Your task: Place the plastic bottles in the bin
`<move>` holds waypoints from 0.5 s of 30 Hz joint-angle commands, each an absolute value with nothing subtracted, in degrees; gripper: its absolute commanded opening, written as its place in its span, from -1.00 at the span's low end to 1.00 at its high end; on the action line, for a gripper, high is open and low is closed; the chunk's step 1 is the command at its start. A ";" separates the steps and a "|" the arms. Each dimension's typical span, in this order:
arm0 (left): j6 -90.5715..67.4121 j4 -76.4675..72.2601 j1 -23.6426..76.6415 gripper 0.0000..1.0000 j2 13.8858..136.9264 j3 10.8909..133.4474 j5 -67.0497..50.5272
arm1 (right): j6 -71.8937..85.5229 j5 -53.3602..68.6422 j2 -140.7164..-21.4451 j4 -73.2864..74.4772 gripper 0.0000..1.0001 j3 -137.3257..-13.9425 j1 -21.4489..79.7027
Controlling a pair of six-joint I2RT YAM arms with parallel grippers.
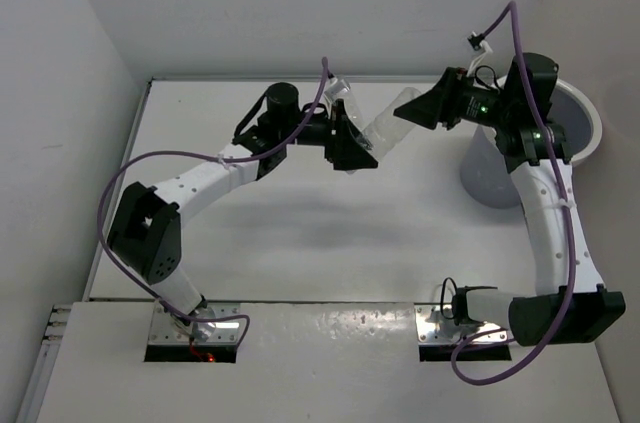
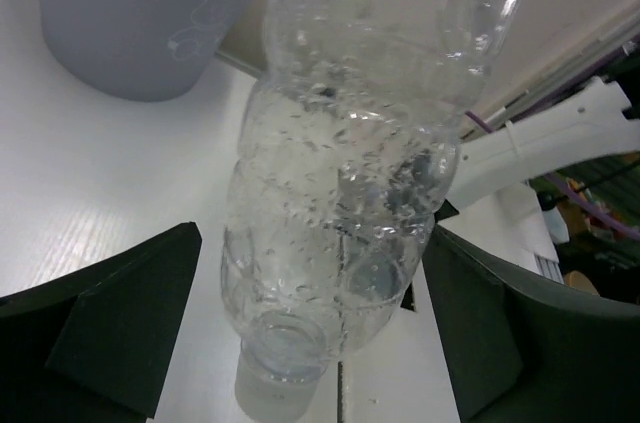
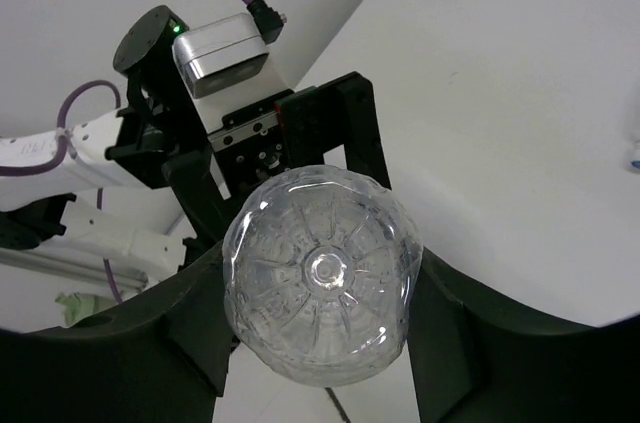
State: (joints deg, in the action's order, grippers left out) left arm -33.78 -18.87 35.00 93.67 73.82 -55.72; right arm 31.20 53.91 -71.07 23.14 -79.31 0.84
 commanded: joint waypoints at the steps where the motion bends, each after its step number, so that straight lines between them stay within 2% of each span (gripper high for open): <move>1: -28.94 -10.96 35.60 1.00 93.25 79.09 -51.44 | 27.52 52.74 -70.40 24.08 -0.43 -84.19 -1.47; 4: -23.83 -6.25 32.00 1.00 93.25 79.63 -50.71 | 21.02 47.04 -72.33 30.31 -0.56 -92.97 -5.26; 5: -22.69 -5.02 30.77 1.00 93.25 80.41 -50.71 | 16.92 40.76 -73.12 35.63 -0.61 -101.43 -6.06; 7: -19.97 -3.17 28.40 1.00 93.25 81.29 -50.71 | 8.48 35.45 -76.28 41.36 -0.67 -108.07 -8.16; 8: -19.26 -2.12 26.30 1.00 93.25 81.99 -51.23 | 6.87 26.02 -78.46 42.79 -0.77 -114.28 -8.43; 9: -18.64 -1.50 25.41 1.00 93.25 82.00 -51.24 | 1.11 22.71 -81.01 46.11 -0.81 -120.00 -8.52; 10: -17.50 -0.97 24.10 1.00 93.25 82.70 -51.24 | 0.45 12.93 -83.12 46.84 -0.90 -122.15 -8.53; 11: -17.49 -0.27 23.56 1.00 93.25 83.23 -51.24 | -2.78 9.96 -84.19 47.02 -0.93 -125.56 -8.61; 14: -16.96 0.35 22.42 1.00 93.77 83.23 -52.29 | -10.36 -1.39 -84.20 45.36 -0.98 -124.55 -8.70; 15: -16.44 0.35 22.41 1.00 93.78 83.23 -52.29 | -12.81 -2.89 -83.76 42.83 -0.98 -119.84 -8.88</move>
State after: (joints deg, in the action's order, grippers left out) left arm -19.40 -1.08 22.15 93.93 80.95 -51.09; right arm -1.30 13.15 -82.19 40.97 -124.07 -8.51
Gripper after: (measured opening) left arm 0.997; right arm 0.588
